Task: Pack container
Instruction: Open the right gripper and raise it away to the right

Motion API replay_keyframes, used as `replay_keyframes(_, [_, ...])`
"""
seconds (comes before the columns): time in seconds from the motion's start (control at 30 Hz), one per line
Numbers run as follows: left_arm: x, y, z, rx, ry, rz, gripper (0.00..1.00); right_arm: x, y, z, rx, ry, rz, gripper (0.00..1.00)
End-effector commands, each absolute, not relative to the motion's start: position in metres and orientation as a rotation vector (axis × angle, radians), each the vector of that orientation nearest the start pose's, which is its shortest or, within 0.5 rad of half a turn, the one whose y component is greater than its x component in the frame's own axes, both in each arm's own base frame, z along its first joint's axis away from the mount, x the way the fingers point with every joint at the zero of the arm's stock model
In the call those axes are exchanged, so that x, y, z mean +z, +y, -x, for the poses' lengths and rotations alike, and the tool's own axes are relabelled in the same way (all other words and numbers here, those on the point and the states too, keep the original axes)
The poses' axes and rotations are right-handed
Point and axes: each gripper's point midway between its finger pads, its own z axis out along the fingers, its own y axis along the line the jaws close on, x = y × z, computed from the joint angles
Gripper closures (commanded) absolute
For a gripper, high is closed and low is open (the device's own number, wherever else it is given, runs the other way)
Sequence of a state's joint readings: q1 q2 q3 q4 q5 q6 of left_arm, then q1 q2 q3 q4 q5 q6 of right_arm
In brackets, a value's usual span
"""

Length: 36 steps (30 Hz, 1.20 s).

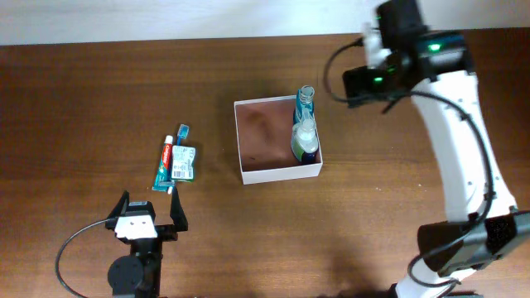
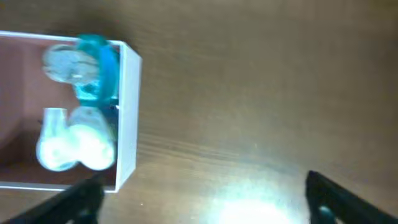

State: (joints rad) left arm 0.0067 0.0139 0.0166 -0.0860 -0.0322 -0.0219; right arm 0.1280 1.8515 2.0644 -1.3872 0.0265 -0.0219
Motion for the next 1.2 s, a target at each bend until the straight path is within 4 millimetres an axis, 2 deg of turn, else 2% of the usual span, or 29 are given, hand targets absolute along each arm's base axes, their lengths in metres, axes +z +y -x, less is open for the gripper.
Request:
replay_keyframes(0.0, [0.156, 0.004, -0.246, 0.012, 1.651, 0.02, 0.01, 0.259, 0.031, -0.412, 0.083, 2.728, 0.09, 0.01])
replay_keyframes(0.17, [0.156, 0.004, -0.246, 0.012, 1.651, 0.02, 0.01, 0.259, 0.013, -0.413, 0.069, 2.727, 0.032, 0.01])
replay_keyframes(1.17, [0.156, 0.004, -0.246, 0.012, 1.651, 0.02, 0.01, 0.259, 0.013, -0.413, 0.069, 2.727, 0.032, 0.02])
